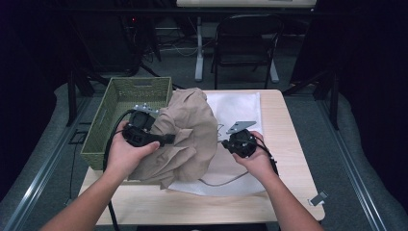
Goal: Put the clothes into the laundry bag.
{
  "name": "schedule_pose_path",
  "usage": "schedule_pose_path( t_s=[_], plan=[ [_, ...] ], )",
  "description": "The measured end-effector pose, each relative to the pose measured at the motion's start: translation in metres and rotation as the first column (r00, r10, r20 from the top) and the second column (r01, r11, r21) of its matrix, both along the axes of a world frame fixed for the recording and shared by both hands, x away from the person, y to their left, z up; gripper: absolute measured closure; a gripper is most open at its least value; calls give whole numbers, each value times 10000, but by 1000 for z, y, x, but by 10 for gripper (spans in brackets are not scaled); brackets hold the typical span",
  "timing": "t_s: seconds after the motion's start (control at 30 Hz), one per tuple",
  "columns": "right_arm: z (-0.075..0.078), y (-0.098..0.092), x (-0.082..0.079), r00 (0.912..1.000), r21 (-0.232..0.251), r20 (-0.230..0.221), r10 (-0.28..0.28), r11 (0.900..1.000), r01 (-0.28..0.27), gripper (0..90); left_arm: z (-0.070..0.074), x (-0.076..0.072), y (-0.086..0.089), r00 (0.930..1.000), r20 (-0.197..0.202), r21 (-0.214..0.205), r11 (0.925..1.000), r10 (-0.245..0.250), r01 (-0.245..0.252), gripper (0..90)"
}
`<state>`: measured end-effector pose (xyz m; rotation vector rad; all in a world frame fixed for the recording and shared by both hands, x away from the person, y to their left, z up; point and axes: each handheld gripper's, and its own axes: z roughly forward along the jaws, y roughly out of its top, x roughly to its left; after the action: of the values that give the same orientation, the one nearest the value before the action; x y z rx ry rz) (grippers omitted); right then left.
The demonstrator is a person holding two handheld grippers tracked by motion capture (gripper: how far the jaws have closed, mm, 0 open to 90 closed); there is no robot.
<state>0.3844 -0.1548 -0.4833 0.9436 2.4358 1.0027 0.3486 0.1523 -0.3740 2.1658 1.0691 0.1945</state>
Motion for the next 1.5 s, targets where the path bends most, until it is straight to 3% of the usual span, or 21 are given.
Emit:
schedule_pose_path(
  t_s=[0.27, 0.37, 0.8, 1.1, 1.37, 1.5],
  plan=[
    [19, -4, 7, 9999, 613, 45, -137, 9980, 134, 881, 2, -5, 2, 9999, 71, -64, 9999, 92, -91, 551],
    [26, -8, 5, 9991, 765, 353, -233, 9969, 205, 881, 2, -8, 2, 9999, 100, -63, 10000, 77, -77, 550],
    [20, -3, 5, 9975, 702, 616, -331, 9971, 288, 882, -4, -26, 3, 9995, 306, -164, 9998, -114, 119, 551],
    [19, -2, 6, 9970, 801, 654, -426, 9961, 373, 882, -30, -39, 4, 9994, 207, -302, 9991, -277, 283, 551],
    [19, 1, 5, 9965, 765, 691, -461, 9962, 408, 882, -63, -35, -4, 9993, -60, -474, 9982, -367, 363, 551],
    [19, 1, 6, 9963, 853, 725, -460, 9956, 398, 882, -71, -36, -8, 9991, -78, -434, 9982, -409, 406, 552]
  ],
)
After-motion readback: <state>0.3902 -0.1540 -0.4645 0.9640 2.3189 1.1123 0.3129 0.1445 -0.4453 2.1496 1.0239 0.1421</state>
